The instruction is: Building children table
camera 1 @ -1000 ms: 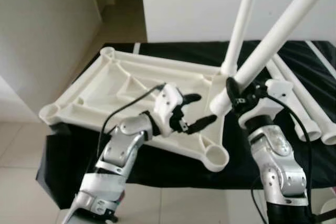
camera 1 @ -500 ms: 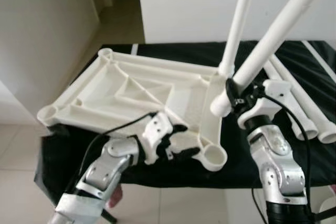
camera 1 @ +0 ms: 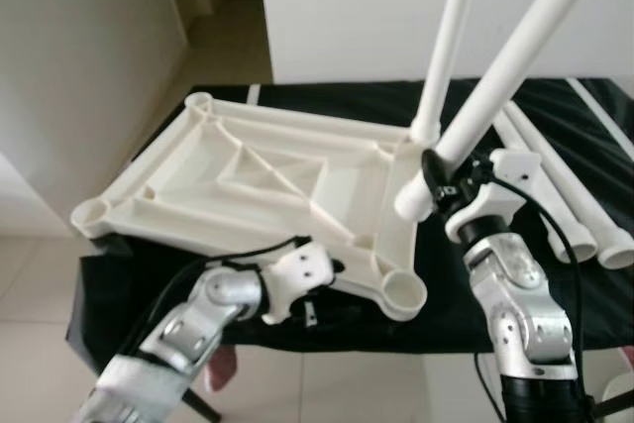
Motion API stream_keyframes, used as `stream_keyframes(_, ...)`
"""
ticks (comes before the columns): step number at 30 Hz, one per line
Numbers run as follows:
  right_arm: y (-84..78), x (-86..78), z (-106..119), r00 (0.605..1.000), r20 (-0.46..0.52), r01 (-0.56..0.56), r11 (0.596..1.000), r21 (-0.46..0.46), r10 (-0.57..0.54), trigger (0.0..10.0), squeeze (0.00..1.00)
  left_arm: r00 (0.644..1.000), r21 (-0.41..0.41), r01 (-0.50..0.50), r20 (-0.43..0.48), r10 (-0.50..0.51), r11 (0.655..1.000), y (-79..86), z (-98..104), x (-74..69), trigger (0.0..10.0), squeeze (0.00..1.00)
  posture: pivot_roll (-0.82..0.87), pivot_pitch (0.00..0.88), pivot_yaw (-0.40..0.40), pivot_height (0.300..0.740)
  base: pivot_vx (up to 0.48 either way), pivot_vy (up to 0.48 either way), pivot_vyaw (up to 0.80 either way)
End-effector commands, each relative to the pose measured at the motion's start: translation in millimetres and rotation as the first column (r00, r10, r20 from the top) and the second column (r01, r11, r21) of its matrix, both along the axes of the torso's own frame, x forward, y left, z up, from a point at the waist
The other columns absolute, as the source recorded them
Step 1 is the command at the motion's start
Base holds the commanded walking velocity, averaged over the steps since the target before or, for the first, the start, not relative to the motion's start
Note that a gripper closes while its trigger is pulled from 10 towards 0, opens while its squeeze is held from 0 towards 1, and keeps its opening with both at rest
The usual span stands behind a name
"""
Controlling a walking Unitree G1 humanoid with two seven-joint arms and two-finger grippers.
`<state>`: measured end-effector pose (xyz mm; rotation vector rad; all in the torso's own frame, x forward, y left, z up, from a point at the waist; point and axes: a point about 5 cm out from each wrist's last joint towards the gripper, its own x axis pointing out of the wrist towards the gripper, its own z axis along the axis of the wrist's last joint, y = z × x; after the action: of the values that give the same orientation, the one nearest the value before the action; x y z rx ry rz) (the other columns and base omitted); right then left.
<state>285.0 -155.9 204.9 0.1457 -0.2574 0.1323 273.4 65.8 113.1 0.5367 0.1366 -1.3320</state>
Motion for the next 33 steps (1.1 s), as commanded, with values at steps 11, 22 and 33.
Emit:
stream_keyframes(11, 2.6, 0.8, 3, 1.0, 0.019, -0.011, 1.0, 0.011, 0.011, 10.0, 0.0, 0.999, 0.076, 0.041, 0.01, -0.042, 0.996, -29.4, -11, 8.4, 10.0, 0.0, 0.01, 0.0, 0.016, 0.74, 0.0, 0.0, 0.0)
stream_keyframes(22, 0.7, -3.8, -1, 1.0, 0.003, 0.006, 1.0, 0.013, -0.006, 10.0, 0.0, 0.995, -0.07, -0.085, 0.04, 0.087, 0.994, -68.4, 14, 28.1, 10.0, 0.0, -0.01, 0.0, 0.028, 0.74, 0.0, 0.0, 0.0)
stream_keyframes(33, -5.0, -7.3, -3, 1.0, 0.0, 0.027, 1.0, 0.002, -0.027, 10.0, 0.0, 0.991, -0.168, -0.118, 0.04, 0.126, 0.979, -108.8, 31, 28.4, 10.0, 0.0, -0.02, 0.0, 0.031, 0.74, 0.0, 0.0, 0.0)
